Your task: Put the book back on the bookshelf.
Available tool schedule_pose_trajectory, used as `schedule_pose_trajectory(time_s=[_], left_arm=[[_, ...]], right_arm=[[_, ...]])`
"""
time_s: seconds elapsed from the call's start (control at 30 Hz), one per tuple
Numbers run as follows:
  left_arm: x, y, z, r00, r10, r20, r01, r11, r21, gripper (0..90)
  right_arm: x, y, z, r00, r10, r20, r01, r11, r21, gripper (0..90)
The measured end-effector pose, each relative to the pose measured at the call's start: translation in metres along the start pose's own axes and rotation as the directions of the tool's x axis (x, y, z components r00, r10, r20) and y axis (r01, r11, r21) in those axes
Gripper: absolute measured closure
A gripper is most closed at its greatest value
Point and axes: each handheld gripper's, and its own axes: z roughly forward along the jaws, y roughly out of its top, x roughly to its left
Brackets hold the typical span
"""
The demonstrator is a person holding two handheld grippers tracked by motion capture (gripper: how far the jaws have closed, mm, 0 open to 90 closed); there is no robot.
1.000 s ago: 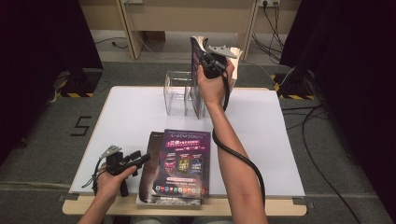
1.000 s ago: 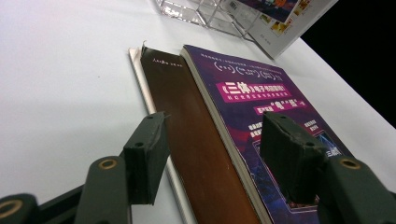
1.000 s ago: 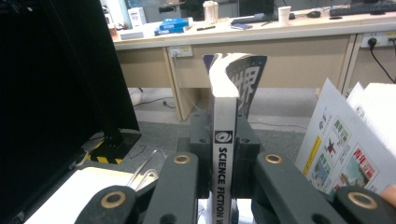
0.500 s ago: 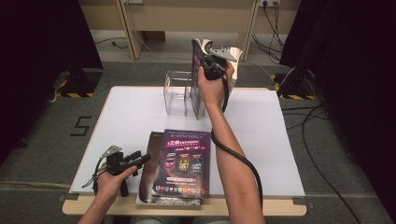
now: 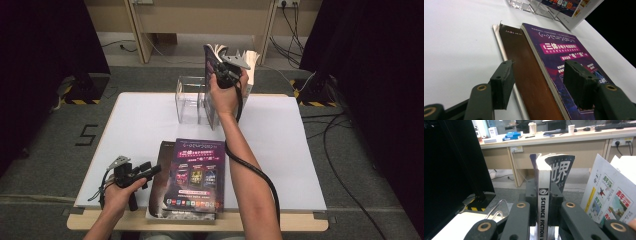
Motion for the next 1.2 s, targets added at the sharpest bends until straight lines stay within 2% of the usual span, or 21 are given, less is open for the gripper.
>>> schedule_pose_trajectory(time_s=[0.13,0.2,0.6,0.87,1.2], left_arm=[[0.000,0.000,0.000,1.0000,-0.001,-0.001,0.001,1.0000,-0.001,40.9],[0.000,0.000,0.000,1.0000,0.001,0.000,-0.001,1.0000,-0.001,40.9],[-0.003,-0.001,0.000,1.0000,0.005,0.002,-0.005,1.0000,0.001,40.9],[-0.004,-0.001,0.001,1.0000,0.008,0.003,-0.008,1.0000,0.002,40.9],[-0.005,-0.002,0.001,1.0000,0.007,0.005,-0.007,1.0000,0.004,40.9]], right_arm=[[0.003,-0.007,-0.004,0.9998,-0.010,0.015,0.010,1.000,-0.001,82.3],[0.003,-0.010,-0.008,1.0000,-0.002,0.006,0.002,1.000,0.004,82.1],[0.006,-0.028,-0.033,0.9996,0.005,-0.029,-0.003,0.996,0.088,81.1],[0.007,-0.036,-0.046,0.9991,-0.028,-0.033,0.031,0.996,0.086,80.8],[0.002,-0.037,-0.050,0.9993,-0.013,-0.035,0.016,0.996,0.084,77.0]])
